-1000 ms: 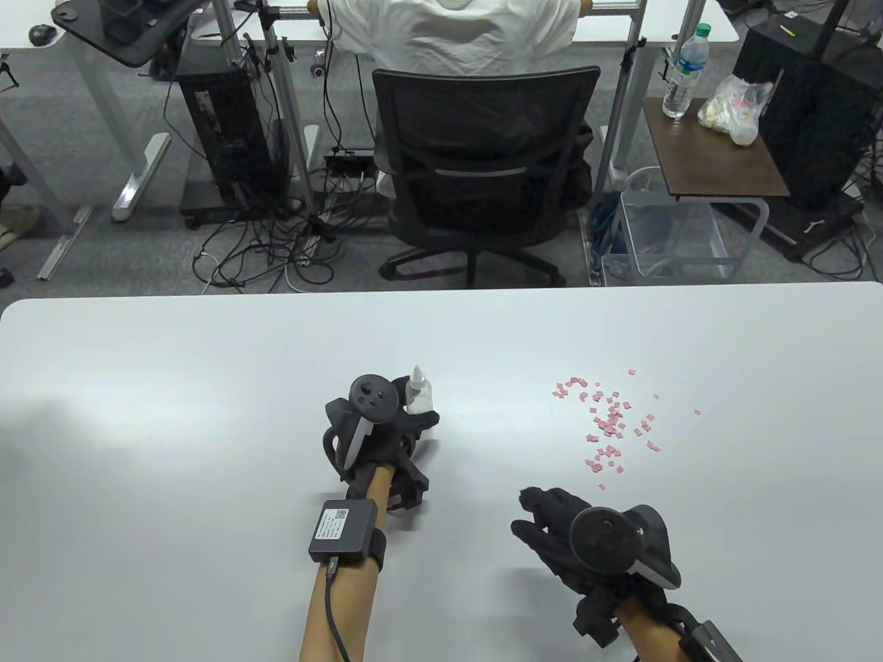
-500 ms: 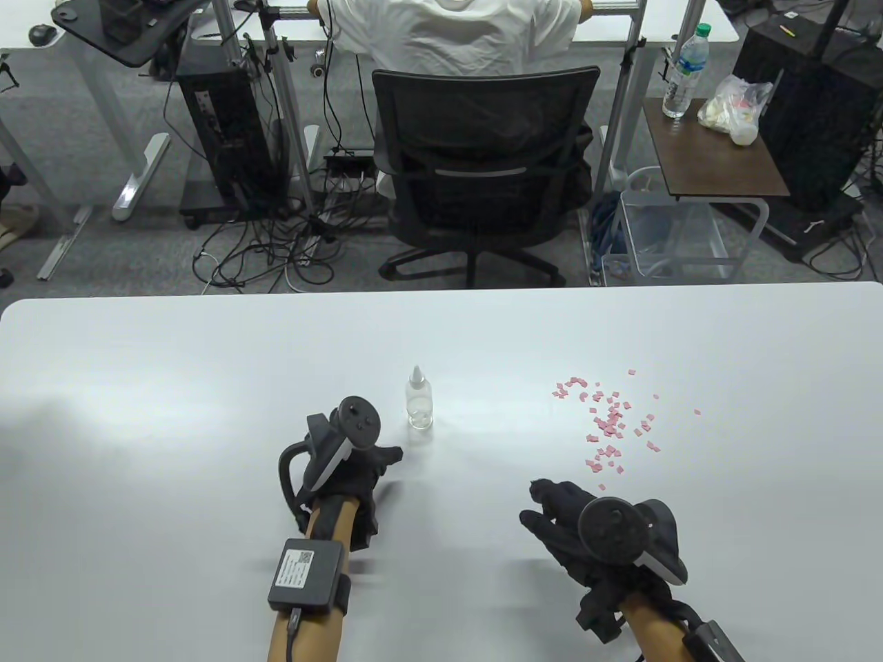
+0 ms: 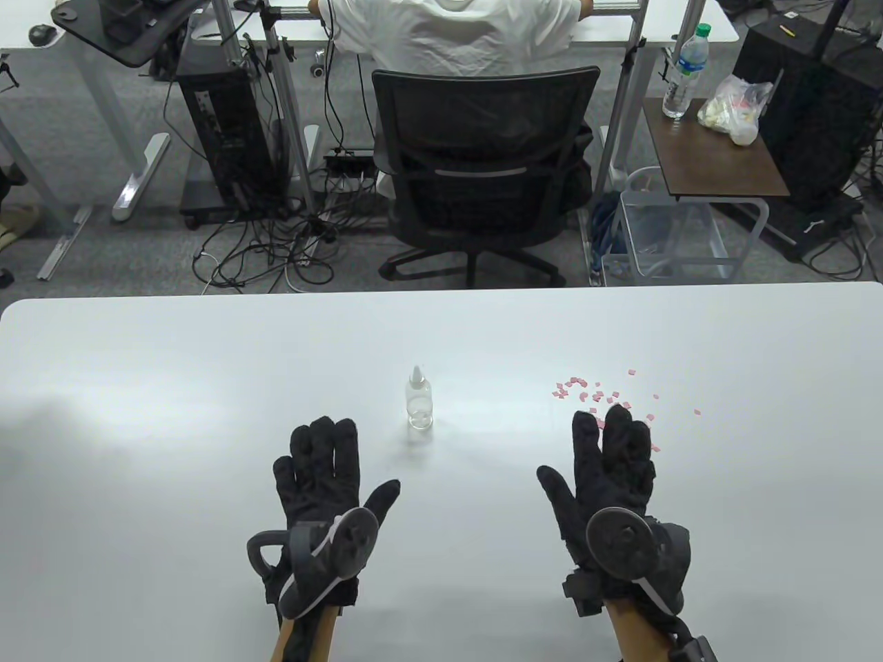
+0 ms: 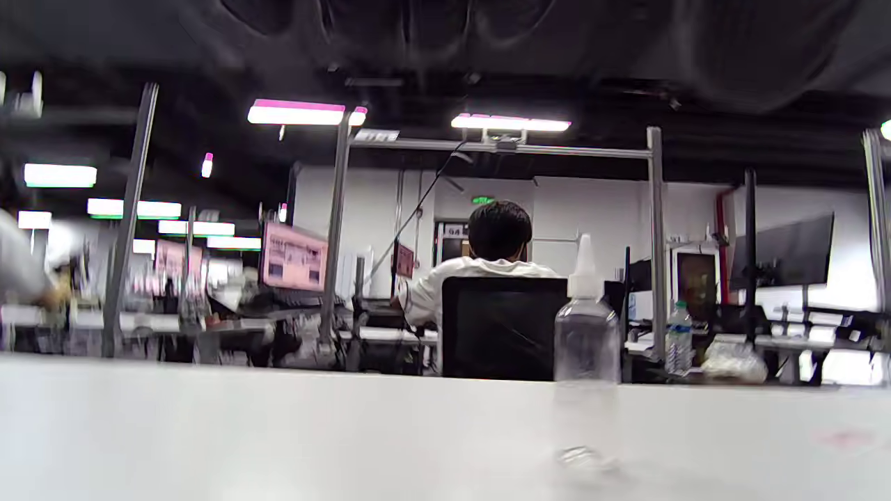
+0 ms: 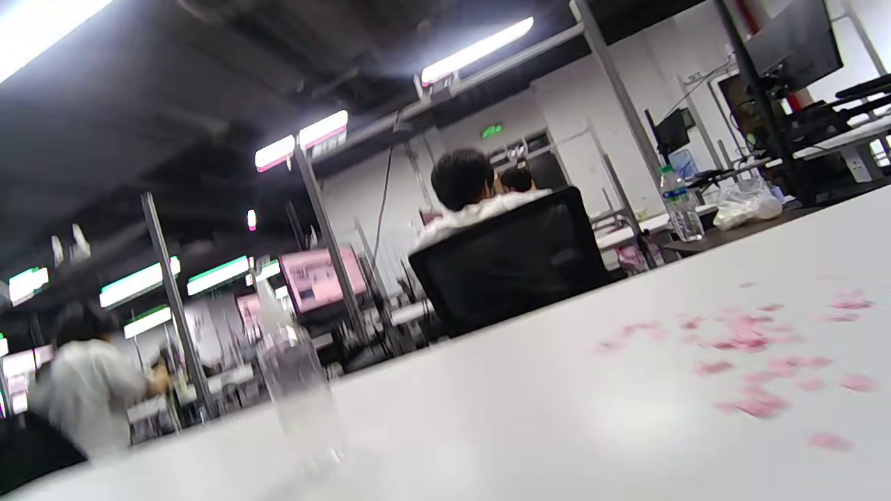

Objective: Squeeze empty conical bottle to blow paper scraps with air puff

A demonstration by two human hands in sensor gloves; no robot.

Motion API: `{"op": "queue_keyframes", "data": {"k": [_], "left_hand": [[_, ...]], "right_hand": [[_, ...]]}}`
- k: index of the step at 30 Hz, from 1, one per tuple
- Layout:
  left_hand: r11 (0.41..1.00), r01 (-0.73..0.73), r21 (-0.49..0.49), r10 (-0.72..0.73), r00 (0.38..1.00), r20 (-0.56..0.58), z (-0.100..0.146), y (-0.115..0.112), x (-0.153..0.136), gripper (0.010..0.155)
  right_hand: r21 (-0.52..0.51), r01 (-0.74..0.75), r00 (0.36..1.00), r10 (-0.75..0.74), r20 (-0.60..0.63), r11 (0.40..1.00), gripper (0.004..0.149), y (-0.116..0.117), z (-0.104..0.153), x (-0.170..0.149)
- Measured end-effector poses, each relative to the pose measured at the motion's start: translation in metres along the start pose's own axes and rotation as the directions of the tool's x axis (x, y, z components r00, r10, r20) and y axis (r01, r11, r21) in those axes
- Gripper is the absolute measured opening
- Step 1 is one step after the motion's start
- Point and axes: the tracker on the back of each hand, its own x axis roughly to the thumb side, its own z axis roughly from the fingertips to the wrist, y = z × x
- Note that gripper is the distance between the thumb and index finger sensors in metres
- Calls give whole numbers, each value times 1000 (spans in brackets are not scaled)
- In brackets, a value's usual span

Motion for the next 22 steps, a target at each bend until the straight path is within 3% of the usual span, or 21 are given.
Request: {"op": "queue_keyframes", "data": {"k": [2, 5, 7, 13, 22], "left_hand": [[985, 82, -151, -82, 997, 9, 1, -3, 0, 97], [991, 14, -135, -13, 1000, 6, 2, -11, -5, 96], [982, -7, -187, 6, 1000, -3, 0, -17, -8, 96], [958, -13, -286, 6, 1000, -27, -2, -25, -16, 96], [948, -59, -313, 51, 998, -34, 0, -29, -17, 95]], "right_hand": [[12, -91, 996, 91, 12, 996, 81, 6, 1, -3], [47, -177, 984, 175, 29, 983, 81, 12, -2, -7], [82, -199, 980, 197, 37, 976, 81, 17, -3, -9], [100, -168, 986, 166, 25, 981, 81, 21, -3, -13], [99, -92, 996, 91, 18, 991, 81, 22, -2, -13]]}}
